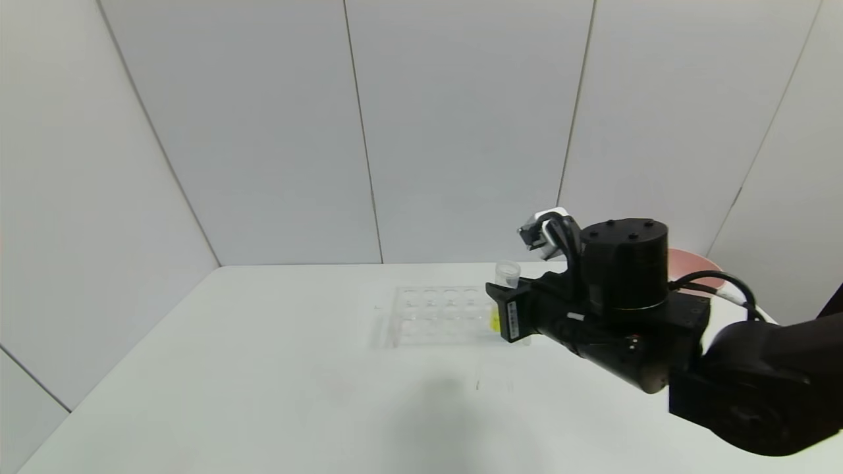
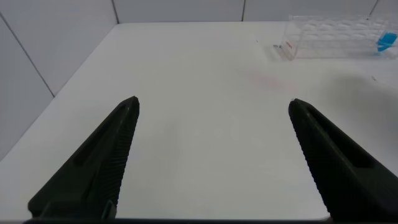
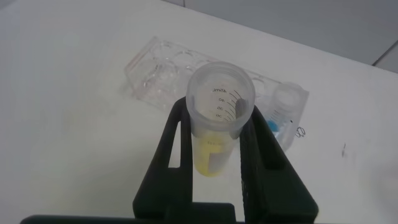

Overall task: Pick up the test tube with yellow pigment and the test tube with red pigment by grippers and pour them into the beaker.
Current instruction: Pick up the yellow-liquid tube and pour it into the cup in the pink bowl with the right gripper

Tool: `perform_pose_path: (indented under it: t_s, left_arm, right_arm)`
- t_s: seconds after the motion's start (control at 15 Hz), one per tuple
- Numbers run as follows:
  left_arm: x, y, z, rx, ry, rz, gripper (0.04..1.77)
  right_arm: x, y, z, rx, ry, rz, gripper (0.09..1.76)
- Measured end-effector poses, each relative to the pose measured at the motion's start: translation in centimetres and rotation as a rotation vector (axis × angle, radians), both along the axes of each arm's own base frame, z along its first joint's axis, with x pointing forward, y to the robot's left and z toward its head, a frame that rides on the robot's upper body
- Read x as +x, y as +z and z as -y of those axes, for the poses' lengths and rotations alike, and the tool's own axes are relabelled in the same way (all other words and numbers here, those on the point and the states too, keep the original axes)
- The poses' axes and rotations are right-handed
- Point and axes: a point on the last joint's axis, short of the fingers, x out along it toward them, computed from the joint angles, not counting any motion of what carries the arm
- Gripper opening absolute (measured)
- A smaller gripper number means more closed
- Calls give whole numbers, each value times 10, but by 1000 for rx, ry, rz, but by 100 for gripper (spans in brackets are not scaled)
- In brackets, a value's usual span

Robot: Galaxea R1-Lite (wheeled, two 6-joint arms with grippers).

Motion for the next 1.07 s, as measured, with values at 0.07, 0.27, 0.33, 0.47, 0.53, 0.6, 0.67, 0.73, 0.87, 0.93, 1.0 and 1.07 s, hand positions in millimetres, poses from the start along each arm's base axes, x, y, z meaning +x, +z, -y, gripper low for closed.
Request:
perform_pose_path:
  t_s: [0.07, 0.27, 0.33, 0.47, 0.53, 0.6, 0.67, 0.73, 0.87, 0.93, 1.0, 1.07]
  left_arm:
    - [0, 0, 0, 0, 0, 0, 172]
    - [0, 0, 0, 0, 0, 0, 172]
    - [0, 0, 0, 0, 0, 0, 172]
    - [0, 0, 0, 0, 0, 0, 172]
    - [0, 0, 0, 0, 0, 0, 172]
    - [0, 0, 0, 0, 0, 0, 172]
    - [0, 0, 0, 0, 0, 0, 172]
    - [0, 0, 0, 0, 0, 0, 172]
    - [0, 0, 0, 0, 0, 0, 172]
    - [0, 0, 0, 0, 0, 0, 172]
    - [0, 0, 0, 0, 0, 0, 172]
    - [0, 0, 0, 0, 0, 0, 172]
  right_arm:
    - [-1, 4, 18, -4, 6, -29, 50]
    - [1, 17, 73, -14, 42, -57, 50]
    - [3, 20, 93, -18, 65, -49, 50]
    - [5, 25, 131, -31, 99, -23, 50]
    - [6, 26, 150, -38, 106, -8, 50]
    - [7, 28, 167, -45, 109, 9, 50]
    - [7, 29, 184, -56, 108, 24, 50]
    - [7, 29, 198, -70, 102, 23, 50]
    - [5, 30, 222, -79, 94, -33, 50]
    - [5, 33, 232, -74, 92, -52, 50]
    - [6, 37, 242, -74, 89, -60, 50]
    - [9, 41, 252, -85, 86, -61, 50]
